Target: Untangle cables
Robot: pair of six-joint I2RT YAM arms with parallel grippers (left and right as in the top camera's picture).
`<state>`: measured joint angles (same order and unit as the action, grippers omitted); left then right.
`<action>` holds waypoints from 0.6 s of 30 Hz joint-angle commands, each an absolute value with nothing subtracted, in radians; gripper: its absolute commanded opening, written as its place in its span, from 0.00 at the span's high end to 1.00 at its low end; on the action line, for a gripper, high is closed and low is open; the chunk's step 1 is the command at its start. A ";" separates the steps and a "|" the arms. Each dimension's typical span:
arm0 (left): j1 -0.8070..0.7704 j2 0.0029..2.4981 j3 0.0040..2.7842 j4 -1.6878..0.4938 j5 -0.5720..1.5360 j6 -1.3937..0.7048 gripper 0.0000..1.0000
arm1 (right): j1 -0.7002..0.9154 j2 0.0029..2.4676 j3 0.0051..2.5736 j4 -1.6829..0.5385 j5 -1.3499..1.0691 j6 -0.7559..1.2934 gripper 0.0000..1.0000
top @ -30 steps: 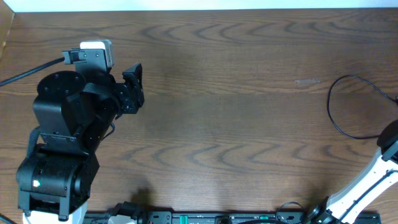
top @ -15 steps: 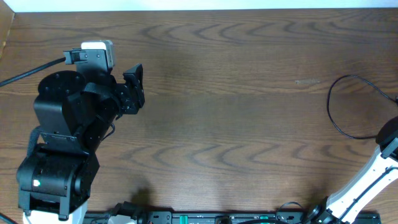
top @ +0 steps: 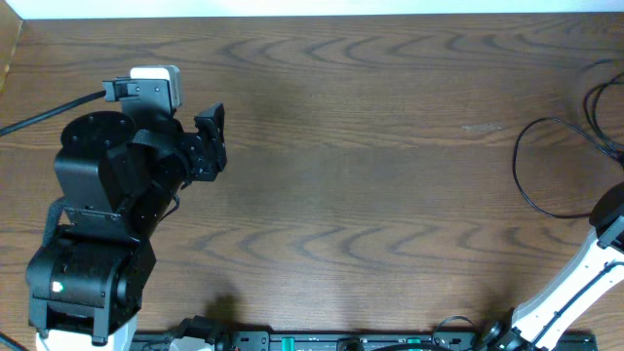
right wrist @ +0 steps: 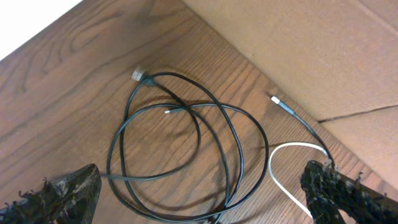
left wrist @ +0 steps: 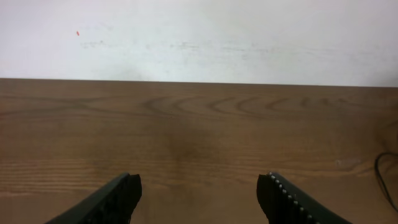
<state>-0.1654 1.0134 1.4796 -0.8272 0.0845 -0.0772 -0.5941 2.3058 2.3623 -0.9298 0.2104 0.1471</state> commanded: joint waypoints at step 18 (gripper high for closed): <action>-0.163 1.067 1.477 -0.789 0.002 -0.015 0.35 | -0.568 1.884 2.421 -1.204 0.102 0.265 0.01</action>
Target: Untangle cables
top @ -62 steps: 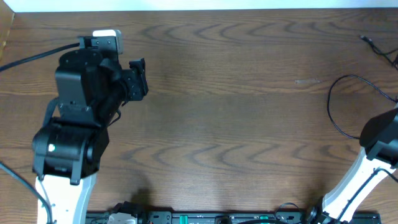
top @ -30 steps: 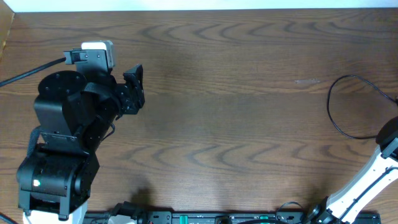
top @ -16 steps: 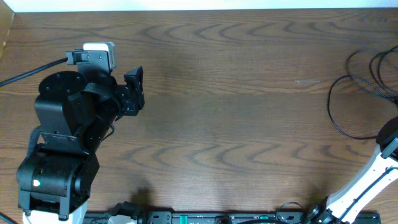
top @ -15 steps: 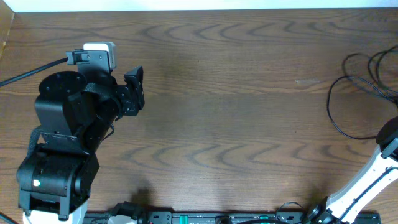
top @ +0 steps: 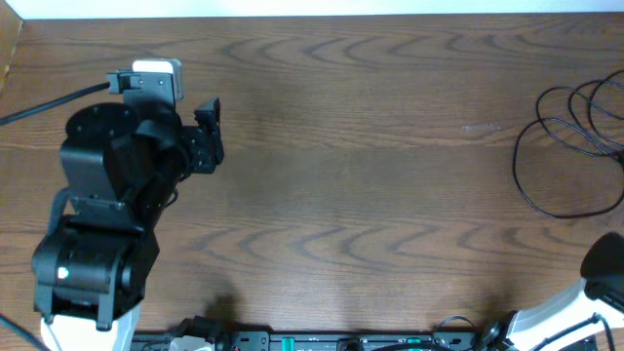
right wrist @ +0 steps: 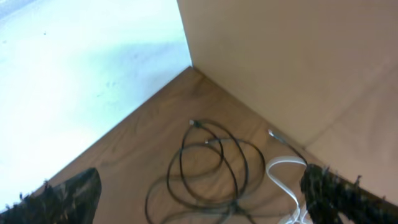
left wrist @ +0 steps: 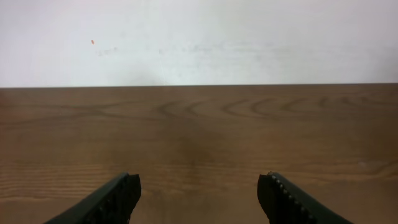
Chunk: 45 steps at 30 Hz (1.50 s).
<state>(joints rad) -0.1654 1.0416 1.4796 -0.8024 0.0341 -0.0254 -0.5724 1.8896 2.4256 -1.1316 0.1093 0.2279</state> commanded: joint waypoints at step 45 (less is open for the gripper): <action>-0.204 0.673 0.834 -0.584 -0.088 -0.176 0.37 | -0.040 0.732 0.771 -0.746 0.098 0.278 0.01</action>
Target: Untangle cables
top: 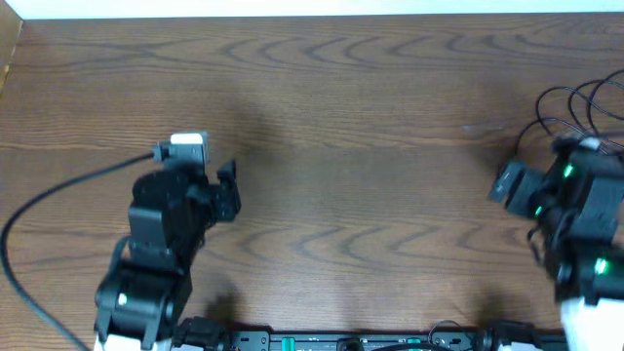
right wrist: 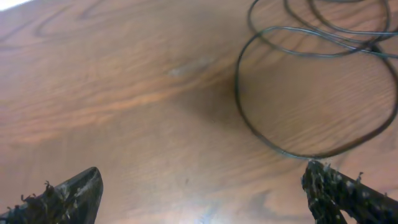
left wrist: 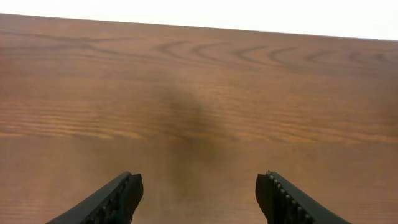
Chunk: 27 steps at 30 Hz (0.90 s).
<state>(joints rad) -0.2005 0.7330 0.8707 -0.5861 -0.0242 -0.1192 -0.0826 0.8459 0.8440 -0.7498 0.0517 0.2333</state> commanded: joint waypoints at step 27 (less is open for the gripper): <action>-0.204 0.524 0.647 -0.646 -0.201 -0.185 0.36 | 0.256 0.583 0.580 -0.601 0.249 0.200 0.01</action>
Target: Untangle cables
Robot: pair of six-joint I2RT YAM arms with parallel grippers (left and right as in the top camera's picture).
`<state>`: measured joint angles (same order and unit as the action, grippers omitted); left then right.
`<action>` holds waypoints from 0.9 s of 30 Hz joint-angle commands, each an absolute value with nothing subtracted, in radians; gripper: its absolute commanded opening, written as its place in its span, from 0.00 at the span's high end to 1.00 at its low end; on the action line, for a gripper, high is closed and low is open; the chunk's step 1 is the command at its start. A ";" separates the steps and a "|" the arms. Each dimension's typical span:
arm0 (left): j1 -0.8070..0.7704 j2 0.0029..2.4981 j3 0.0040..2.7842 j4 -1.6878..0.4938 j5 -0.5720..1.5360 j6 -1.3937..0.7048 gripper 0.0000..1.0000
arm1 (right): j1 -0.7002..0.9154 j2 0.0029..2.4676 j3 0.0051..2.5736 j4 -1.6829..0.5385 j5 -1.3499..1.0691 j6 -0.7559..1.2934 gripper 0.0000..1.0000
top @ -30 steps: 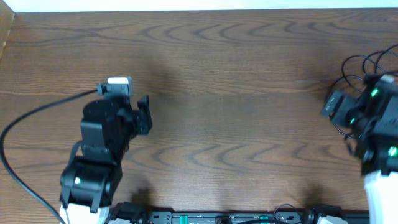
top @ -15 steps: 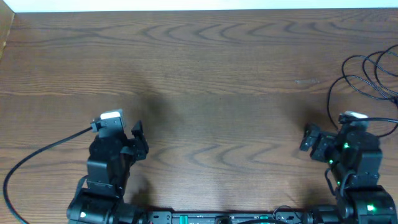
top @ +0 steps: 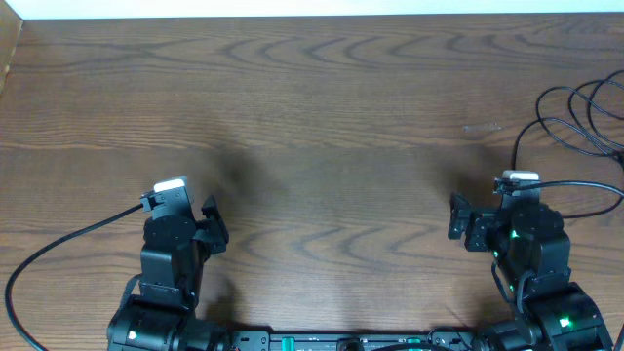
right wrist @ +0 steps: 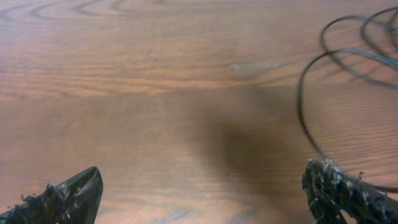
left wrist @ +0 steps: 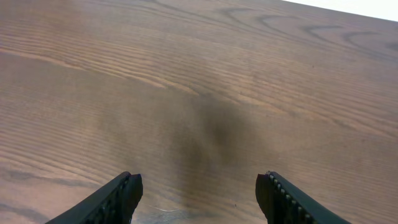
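Tangled black cable loops (top: 575, 107) lie at the table's far right edge; the right wrist view shows them at its upper right (right wrist: 348, 59). No white cable shows. My left gripper (top: 210, 229) sits low near the front left, open over bare wood (left wrist: 199, 199). At the front right, my right gripper (top: 458, 219) is open too, with nothing between its fingers (right wrist: 202, 196). It is left of and nearer than the loops, one strand running close past its right finger (right wrist: 339, 186).
The left arm's own black lead (top: 58, 258) curves to the left edge, and the right arm's lead (top: 585, 185) runs off to the right. A black rail (top: 322, 341) lines the front edge. The wooden table (top: 341, 117) spreads between the arms.
Both arms have drawn back toward the front edge. The right arm has also moved left, away from the cable loops. Both grippers are still open.
At first the left arm stood tall at the far left, and the right wrist hung over a black coil and a white cable by a cardboard wall. The right wrist then looked from farther off. Later both arms stood lower, and now sit at the front edge.
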<state>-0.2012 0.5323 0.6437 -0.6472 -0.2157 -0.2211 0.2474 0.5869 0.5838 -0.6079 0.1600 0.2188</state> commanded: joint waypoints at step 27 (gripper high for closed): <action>-0.204 0.525 0.647 -0.624 -0.142 -0.143 0.35 | 0.256 0.583 0.580 -0.617 0.255 0.201 0.01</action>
